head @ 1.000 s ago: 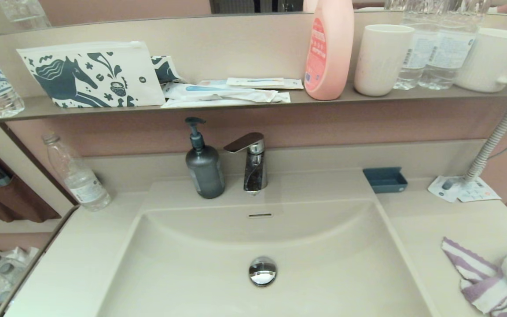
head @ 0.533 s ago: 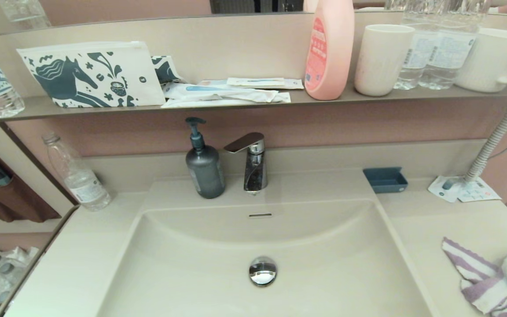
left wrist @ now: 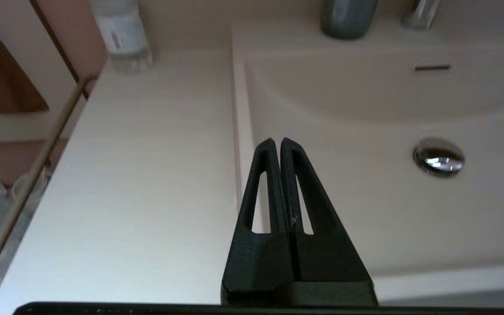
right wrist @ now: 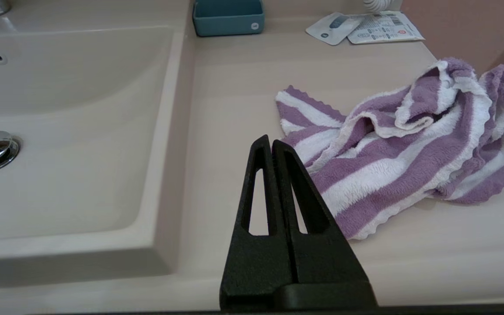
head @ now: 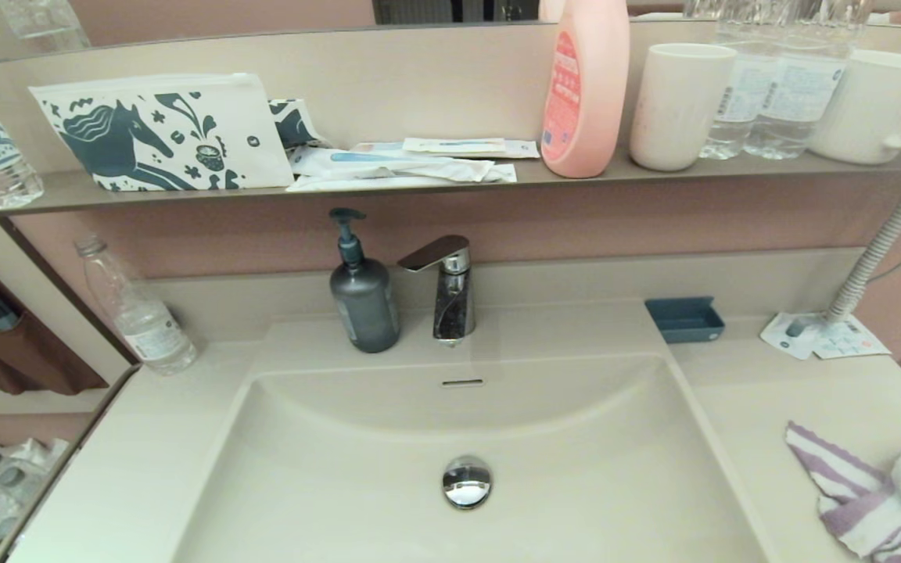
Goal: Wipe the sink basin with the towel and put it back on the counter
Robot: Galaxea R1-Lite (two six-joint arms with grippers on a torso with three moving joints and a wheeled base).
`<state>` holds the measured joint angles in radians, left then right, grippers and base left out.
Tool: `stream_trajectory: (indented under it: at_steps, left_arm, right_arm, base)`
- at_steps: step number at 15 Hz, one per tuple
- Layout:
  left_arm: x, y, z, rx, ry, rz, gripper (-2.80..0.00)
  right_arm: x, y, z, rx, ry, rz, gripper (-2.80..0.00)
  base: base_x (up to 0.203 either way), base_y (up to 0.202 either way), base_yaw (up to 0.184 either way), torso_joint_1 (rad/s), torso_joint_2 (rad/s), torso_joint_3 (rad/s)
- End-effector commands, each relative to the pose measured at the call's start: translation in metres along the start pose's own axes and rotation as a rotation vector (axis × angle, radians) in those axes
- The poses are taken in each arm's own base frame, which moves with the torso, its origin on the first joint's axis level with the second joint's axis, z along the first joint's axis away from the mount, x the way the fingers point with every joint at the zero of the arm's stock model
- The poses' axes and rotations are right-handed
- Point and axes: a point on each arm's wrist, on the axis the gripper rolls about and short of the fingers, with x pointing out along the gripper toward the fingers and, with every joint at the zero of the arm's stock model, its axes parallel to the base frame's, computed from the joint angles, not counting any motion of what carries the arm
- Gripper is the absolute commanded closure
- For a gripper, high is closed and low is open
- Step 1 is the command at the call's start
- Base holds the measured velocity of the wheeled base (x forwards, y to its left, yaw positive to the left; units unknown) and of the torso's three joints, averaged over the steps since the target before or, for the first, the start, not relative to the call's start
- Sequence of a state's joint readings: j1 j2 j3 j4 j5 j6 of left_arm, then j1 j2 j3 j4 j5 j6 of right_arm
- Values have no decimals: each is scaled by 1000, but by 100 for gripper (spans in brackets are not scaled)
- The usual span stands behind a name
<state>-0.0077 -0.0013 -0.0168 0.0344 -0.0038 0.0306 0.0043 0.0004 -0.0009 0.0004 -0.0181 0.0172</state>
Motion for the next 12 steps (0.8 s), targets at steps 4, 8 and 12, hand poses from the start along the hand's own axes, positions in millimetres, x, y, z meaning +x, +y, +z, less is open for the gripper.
stream_trajectory:
  at_steps: [4,8,12]
  left_arm:
    - [0,0,-1,0,11,-1,0]
    - [0,0,-1,0,11,-1,0]
    - [0,0,-1,0,10,-1,0]
  right_arm:
    - [0,0,0,1,1,0,0]
    - [0,0,0,1,2,0,0]
    - [0,0,0,6,0,0,0]
  base:
    - [0,0,0,0,0,0]
    - [0,0,0,0,0,0]
    - [0,0,0,0,0,0]
